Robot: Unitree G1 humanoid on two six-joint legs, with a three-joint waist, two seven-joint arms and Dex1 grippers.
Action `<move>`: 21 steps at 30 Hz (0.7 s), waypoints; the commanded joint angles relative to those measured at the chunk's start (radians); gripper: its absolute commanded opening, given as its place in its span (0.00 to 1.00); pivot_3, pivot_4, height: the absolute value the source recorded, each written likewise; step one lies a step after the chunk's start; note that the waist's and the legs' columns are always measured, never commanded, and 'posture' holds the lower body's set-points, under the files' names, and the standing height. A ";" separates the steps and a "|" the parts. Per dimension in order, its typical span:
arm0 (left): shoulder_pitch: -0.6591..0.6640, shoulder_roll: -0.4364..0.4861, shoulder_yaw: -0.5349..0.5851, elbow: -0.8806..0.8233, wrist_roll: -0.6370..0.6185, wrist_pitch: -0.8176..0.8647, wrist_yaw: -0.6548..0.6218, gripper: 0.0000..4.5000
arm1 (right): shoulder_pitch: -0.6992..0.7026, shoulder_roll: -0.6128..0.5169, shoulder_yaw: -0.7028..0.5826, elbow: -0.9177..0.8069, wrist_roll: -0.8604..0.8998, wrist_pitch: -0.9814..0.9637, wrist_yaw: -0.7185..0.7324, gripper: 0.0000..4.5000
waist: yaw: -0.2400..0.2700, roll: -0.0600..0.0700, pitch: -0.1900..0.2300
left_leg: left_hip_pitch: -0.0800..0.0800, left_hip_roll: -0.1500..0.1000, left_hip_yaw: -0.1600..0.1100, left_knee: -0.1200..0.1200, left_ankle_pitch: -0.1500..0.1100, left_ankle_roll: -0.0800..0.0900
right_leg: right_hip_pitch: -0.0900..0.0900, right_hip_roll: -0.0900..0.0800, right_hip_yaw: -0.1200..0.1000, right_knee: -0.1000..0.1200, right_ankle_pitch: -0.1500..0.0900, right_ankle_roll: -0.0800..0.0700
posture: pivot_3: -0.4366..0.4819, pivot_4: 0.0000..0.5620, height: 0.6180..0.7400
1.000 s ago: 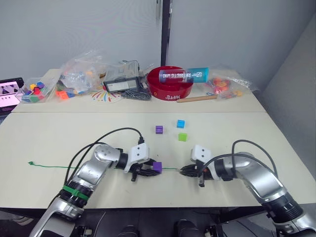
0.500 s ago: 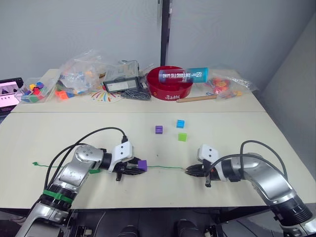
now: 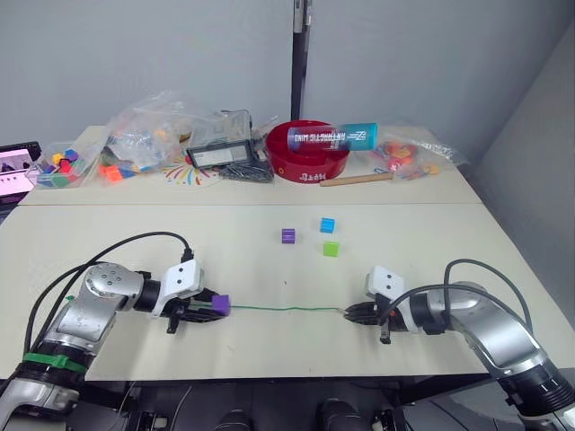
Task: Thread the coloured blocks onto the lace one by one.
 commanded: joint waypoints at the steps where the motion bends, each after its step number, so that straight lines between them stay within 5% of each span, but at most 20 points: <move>1: 0.011 0.065 -0.002 0.086 0.062 -0.060 -0.024 0.26 | -0.010 0.007 -0.006 -0.030 0.004 0.001 -0.011 0.00 | -0.004 0.000 0.000 | 0.000 0.001 0.000 0.000 0.000 0.000 | 0.000 0.001 0.000 0.000 0.000 0.000 | 0.48 0.27 0.92; 15: 0.012 0.090 -0.013 0.173 0.072 -0.153 -0.022 0.26 | -0.026 0.024 -0.003 -0.029 0.008 -0.010 -0.014 0.00 | -0.019 0.001 -0.001 | 0.002 0.002 0.001 -0.001 0.000 0.000 | 0.000 0.002 0.001 0.002 0.000 -0.001 | 0.48 0.27 0.92; 17: 0.002 0.079 0.001 0.156 0.038 -0.125 -0.028 0.49 | -0.032 0.032 0.002 -0.032 0.010 -0.009 -0.012 0.00 | -0.021 0.002 -0.001 | 0.002 0.002 0.001 -0.001 0.000 0.000 | 0.000 0.002 0.001 0.002 0.000 -0.001 | 0.48 0.27 0.92; 21: -0.013 0.070 0.031 0.097 -0.016 -0.074 -0.037 0.78 | -0.039 0.045 0.011 -0.042 0.014 0.002 -0.008 0.00 | -0.015 0.002 0.000 | 0.001 0.001 0.000 -0.001 0.000 0.000 | 0.000 0.002 0.001 0.002 0.000 -0.001 | 0.48 0.27 0.92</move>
